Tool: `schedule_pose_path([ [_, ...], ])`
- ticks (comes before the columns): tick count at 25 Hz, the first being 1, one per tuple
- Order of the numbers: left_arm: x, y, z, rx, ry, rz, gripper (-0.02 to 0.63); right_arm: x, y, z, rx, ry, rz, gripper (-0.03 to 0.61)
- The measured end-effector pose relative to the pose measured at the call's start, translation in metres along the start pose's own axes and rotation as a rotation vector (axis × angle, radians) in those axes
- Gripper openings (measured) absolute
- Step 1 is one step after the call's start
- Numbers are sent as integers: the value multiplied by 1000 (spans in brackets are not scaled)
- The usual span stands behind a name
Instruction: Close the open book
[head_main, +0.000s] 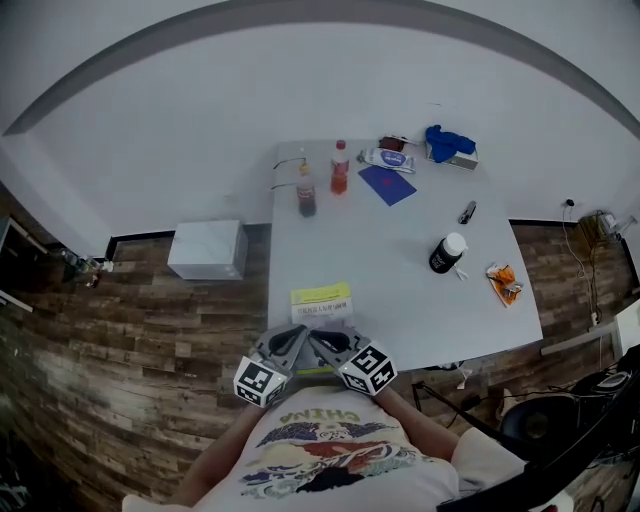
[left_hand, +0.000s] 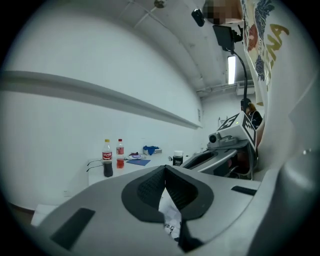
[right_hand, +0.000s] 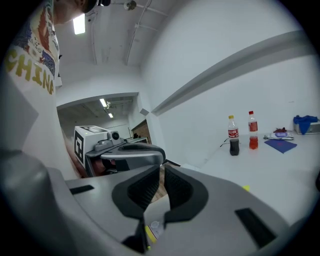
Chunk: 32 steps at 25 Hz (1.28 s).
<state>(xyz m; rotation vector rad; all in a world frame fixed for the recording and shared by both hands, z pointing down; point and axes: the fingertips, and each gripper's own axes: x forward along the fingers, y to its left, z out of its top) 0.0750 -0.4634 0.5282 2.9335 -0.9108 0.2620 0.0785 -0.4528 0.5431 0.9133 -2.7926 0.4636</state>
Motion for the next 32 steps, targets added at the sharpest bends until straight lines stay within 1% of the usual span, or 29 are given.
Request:
schedule_pose_path([
  [2,3,4,-2,-7,12,16,11,-2,-7,3,8,-7,-10,34],
  [4,5,7,-3,-33,16,26,11,-5,-12,5,12,-13,-24,34],
  [6,6,9,-3,-42,19,30,11,-6,-15,6,-1,-10,-34,32],
  [8,5,10,-4,-35,21,29,11,-5,-17,4,-19,-2,-40,32],
  [11,3,7,-7,-18,20,25,11,-3,-15,1,-5,-6,-33,32],
  [17,4,8,-5,-24,23,28,11,0,-15,0,1,0,-11,32],
  [23,3,5,-9,-28,35,15,11,-1,-11,-6,10,13,-6,32],
  [32,11,-1,-10,-19,38,-29,11,-2,-15,-6,3,13,-19,32],
])
